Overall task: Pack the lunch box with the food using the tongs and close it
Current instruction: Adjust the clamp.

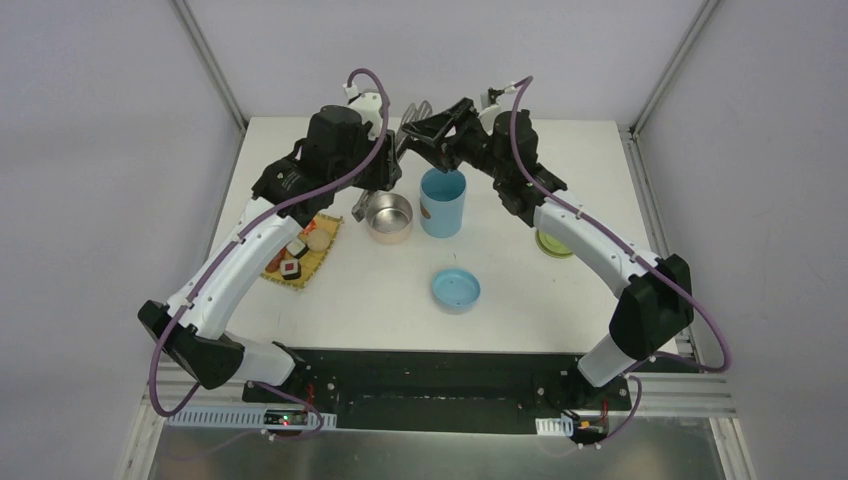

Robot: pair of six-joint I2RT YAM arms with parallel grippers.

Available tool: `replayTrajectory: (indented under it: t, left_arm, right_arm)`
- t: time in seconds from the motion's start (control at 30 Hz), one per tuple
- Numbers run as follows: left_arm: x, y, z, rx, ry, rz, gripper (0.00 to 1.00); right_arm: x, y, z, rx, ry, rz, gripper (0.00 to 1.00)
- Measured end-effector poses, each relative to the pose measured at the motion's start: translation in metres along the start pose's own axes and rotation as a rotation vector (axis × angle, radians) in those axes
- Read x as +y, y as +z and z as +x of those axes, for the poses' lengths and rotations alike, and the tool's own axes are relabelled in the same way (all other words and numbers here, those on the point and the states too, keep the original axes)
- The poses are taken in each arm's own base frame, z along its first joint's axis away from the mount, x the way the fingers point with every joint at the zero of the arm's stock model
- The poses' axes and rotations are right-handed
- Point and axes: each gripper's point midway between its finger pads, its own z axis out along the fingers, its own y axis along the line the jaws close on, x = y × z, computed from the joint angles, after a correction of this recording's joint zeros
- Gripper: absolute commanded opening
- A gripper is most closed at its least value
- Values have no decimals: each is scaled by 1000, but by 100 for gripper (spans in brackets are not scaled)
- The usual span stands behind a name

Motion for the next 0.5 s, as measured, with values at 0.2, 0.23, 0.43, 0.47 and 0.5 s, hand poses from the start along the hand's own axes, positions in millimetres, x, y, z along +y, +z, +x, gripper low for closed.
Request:
replayTrajectory:
  t: [0.2,0.23,0.43,0.47,0.5]
  left_arm:
    - [27,2,5,13,-4,-58,32]
    - [32,1,6,13,-1,-66,31]
    - [53,-22,12,29,36,-60,34]
    - [59,-28,14,38,48,-57,34]
    - [65,-34,16,48,58,-56,34]
  right_arm:
    - [-8,-11,-19,-34,-23,21,91]
    - [-10,-14,-27,-49,-30,28,91]
    - [-31,-42,-84,-152,-80,78,94]
    - [-36,-47,-92,-163,-91,90,94]
    - [-40,-52,-98,-170,-104,100,95]
